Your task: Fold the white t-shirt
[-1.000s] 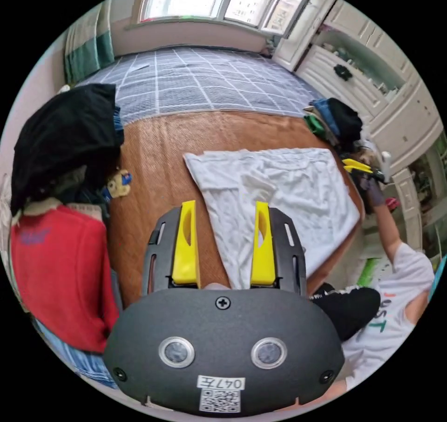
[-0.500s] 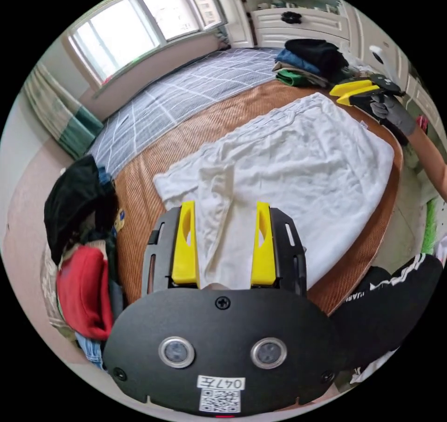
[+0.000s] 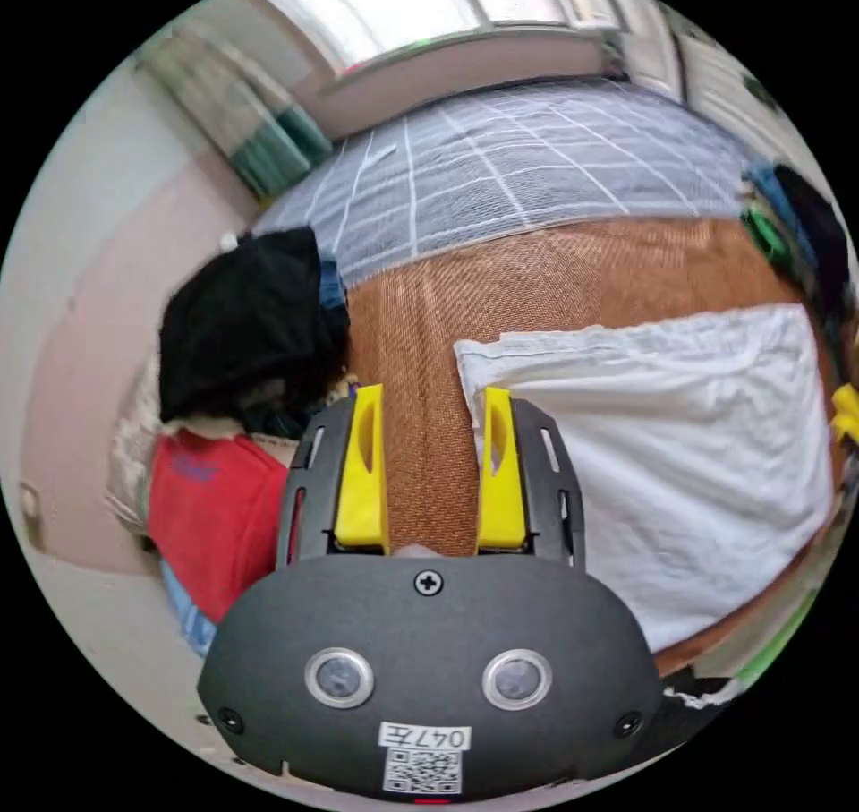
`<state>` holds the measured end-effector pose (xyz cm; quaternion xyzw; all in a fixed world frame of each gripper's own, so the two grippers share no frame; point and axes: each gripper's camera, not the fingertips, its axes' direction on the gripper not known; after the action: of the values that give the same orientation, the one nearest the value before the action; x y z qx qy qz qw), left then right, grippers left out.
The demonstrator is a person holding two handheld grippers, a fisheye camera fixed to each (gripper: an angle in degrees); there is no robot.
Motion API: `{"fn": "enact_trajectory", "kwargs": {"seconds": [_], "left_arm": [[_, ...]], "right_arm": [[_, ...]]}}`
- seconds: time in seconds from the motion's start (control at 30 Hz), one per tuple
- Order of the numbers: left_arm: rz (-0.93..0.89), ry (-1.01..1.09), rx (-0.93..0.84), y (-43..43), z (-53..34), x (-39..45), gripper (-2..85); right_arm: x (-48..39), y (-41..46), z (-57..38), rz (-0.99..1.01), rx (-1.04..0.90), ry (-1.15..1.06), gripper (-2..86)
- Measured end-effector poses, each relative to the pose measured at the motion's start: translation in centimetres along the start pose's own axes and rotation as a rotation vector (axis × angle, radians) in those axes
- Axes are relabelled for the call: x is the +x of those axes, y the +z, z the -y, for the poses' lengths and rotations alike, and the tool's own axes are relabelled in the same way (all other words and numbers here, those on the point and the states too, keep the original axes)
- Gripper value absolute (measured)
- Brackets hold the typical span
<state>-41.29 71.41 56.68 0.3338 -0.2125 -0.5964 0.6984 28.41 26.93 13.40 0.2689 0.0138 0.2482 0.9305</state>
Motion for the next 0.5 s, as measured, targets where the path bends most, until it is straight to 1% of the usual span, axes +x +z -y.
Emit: {"fn": "enact_trajectory", "kwargs": {"seconds": [0.03, 0.07, 0.13, 0.17, 0.23, 0.33, 0.4, 0.47, 0.5], "left_arm": [[-0.130, -0.047, 0.002, 0.7, -1.7, -2.3, 14.2], [-0.219, -0.068, 0.023, 1.2, -3.9, -3.8, 13.8], [-0.334, 0.001, 0.026, 2.2, -6.8, -4.2, 12.7], [-0.364, 0.032, 0.005, 3.0, -8.5, -3.9, 12.5], [-0.347, 0.053, 0.004, 3.5, -10.7, -3.9, 12.9], [-0.339, 0.015, 0.039, 3.4, -13.4, -5.5, 12.3], [-0.395, -0.031, 0.068, 3.0, -15.1, -6.6, 11.8], [-0.497, -0.035, 0.119, 1.9, -18.3, -6.8, 11.4], [-0.510, -0.027, 0.128, 1.6, -19.3, -6.6, 11.4]], "right_arm": [[0.2, -0.1, -0.5, -0.001, 0.004, 0.018, 4.3], [0.3, -0.1, -0.9, -0.007, -0.001, 0.033, 4.3], [0.3, 0.2, -1.6, -0.022, -0.010, 0.048, 4.2], [0.4, 0.5, -1.9, -0.029, -0.017, 0.058, 4.2], [0.8, 1.0, -2.2, -0.053, -0.019, 0.087, 4.2], [2.2, 2.0, -1.5, -0.149, -0.011, 0.127, 4.4], [3.3, 3.2, -0.4, -0.193, -0.035, 0.140, 4.6], [4.9, 5.1, 1.3, -0.158, -0.084, 0.159, 4.6], [5.3, 5.6, 1.7, -0.139, -0.097, 0.164, 4.4]]}}
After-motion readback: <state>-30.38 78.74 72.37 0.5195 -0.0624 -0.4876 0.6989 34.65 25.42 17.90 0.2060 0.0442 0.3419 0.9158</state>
